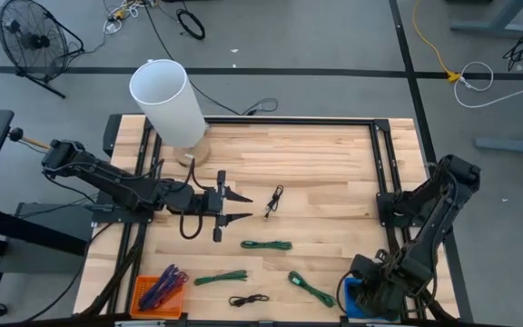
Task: Pick & Place USB Port
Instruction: Put the black charger cable into the blue bin
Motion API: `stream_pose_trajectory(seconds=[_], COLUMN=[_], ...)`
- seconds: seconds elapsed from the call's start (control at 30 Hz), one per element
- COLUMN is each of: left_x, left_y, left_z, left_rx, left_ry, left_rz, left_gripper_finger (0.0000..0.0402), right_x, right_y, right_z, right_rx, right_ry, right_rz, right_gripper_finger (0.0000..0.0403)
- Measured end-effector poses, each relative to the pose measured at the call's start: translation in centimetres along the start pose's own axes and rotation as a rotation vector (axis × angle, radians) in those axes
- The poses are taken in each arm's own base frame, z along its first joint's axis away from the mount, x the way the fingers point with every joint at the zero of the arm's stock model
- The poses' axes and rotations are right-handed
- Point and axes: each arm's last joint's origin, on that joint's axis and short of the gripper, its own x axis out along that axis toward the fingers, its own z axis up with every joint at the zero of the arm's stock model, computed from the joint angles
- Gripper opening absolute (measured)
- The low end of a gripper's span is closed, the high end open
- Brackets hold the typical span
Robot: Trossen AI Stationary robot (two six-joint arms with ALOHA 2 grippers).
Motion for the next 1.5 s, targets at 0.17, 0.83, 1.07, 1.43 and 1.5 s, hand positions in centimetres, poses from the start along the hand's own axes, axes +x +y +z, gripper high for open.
stream_pose_trajectory(seconds=[0.17,0.83,1.07,1.43,1.5], left_x=[0.0,0.0,0.0,0.0,0.0], left_y=[0.0,0.0,0.0,0.0,0.0], left_z=[0.0,-0.1,-0.1,-0.2,-0.2], left_rx=[0.000,-0.083,-0.084,-0.081,-0.081], left_ry=[-0.002,0.012,0.012,0.023,0.023], left_rz=[0.014,0.012,0.012,0.011,0.011], left_gripper_finger=[0.0163,0.0163,0.0163,0.0163,0.0163], right_x=[0.8,2.2,2.3,2.2,2.1], right_y=[-0.4,-0.5,0.2,-0.3,-0.4], right_z=[-0.9,-3.0,-3.5,-2.0,-1.6], right_rx=[0.032,0.113,0.098,-0.024,-0.025], right_ry=[-0.054,-0.051,-0.111,-0.263,-0.313], right_rz=[-0.087,-0.166,-0.070,-0.132,-0.145], right_gripper_finger=[0.0000,0.0095,0.0136,0.0142,0.0142])
